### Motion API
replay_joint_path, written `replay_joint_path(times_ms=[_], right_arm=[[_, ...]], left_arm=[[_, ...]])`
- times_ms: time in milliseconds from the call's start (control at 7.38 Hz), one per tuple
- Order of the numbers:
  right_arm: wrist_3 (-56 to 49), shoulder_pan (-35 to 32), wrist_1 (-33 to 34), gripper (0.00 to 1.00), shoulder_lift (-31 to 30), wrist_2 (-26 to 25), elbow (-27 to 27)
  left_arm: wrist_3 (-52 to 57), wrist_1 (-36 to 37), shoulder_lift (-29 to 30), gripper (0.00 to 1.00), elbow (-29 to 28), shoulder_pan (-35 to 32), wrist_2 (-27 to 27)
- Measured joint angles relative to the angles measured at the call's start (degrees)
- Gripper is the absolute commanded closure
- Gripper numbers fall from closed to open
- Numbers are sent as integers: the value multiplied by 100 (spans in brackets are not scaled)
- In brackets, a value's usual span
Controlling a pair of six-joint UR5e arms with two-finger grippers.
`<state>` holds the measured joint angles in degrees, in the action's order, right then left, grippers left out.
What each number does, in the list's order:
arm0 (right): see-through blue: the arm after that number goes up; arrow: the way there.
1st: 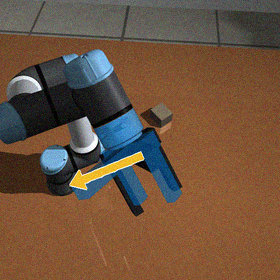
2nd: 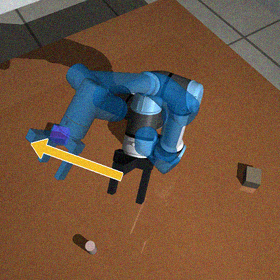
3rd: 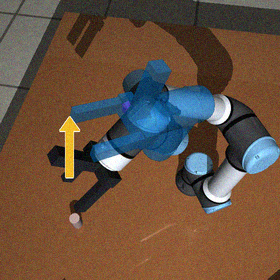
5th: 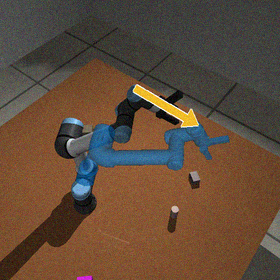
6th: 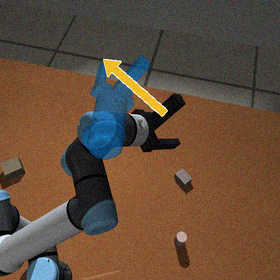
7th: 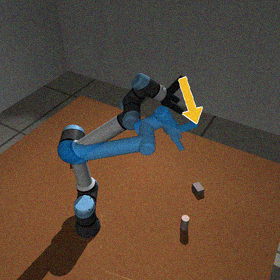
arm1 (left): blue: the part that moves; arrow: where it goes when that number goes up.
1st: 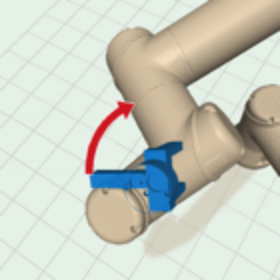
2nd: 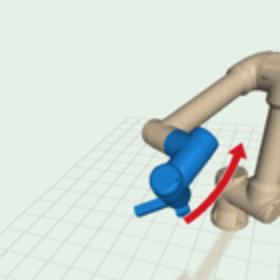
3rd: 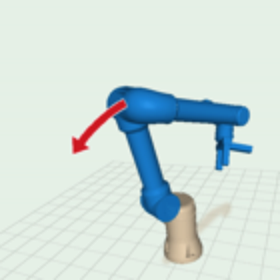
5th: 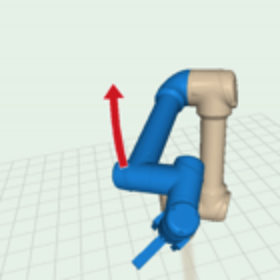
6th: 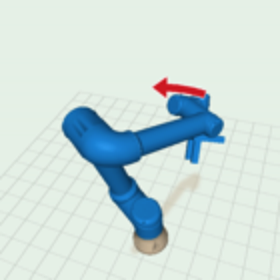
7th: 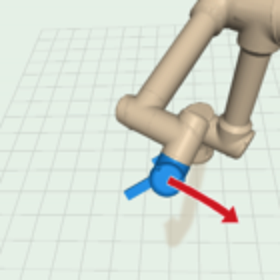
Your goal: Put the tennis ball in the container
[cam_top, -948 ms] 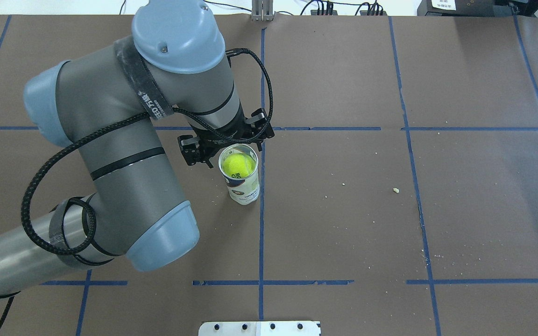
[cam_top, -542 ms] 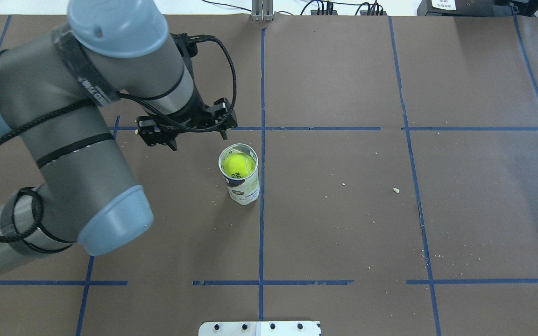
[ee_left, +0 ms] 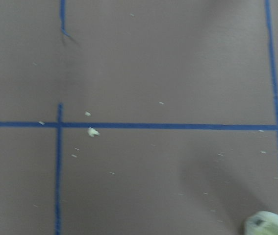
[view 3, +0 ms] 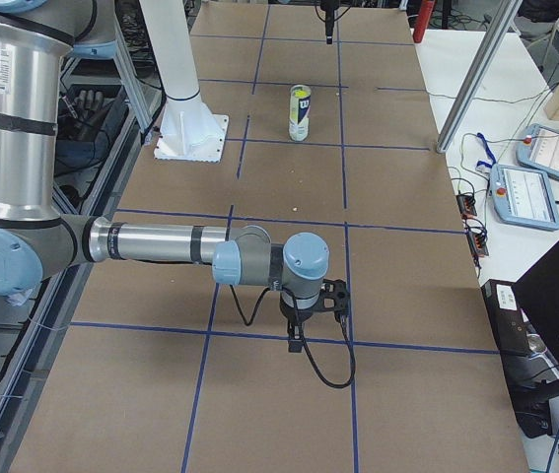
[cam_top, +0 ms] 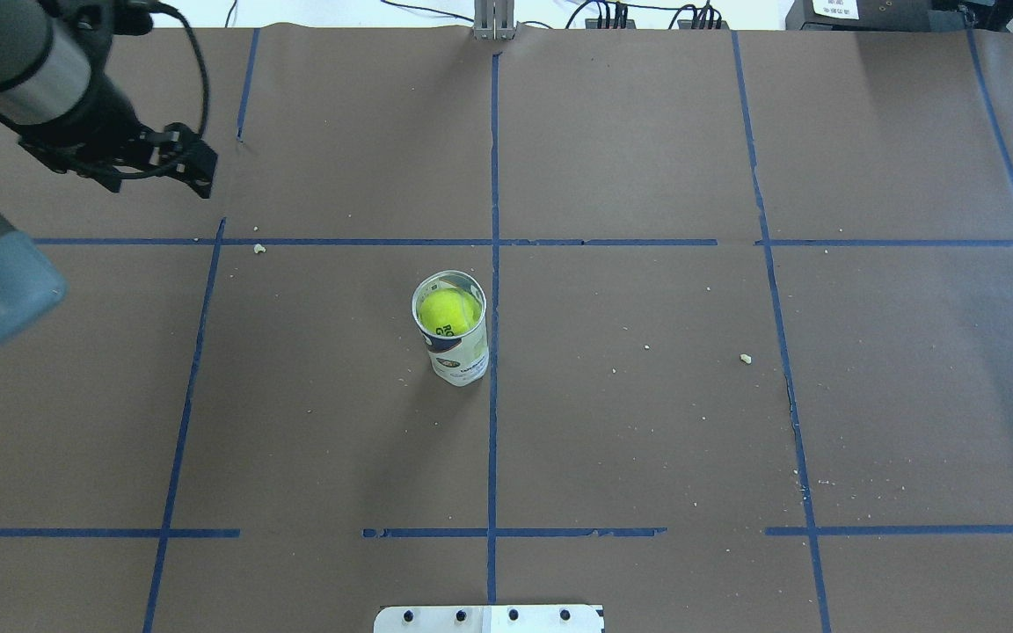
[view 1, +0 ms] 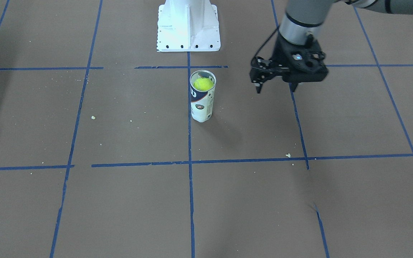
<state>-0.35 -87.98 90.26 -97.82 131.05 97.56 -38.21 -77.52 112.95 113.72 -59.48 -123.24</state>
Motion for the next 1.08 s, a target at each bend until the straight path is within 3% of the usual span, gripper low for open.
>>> replay_joint_path(times_ms=[271, 542, 812, 1083], right_arm=[[0, 0, 0, 0, 0, 0, 0], [0, 0, 0, 0, 0, 0, 0], [0, 0, 0, 0, 0, 0, 0], [0, 0, 0, 0, 0, 0, 0]], left_arm=[[1749, -242, -931, 0, -340, -1165, -421], [2817, -291, -1469, 0, -1070, -2317, -898], [3711, -322, -1984, 0, -1452, -2958, -1055], [3928, -507, -2574, 0, -1480, -3217, -1097]])
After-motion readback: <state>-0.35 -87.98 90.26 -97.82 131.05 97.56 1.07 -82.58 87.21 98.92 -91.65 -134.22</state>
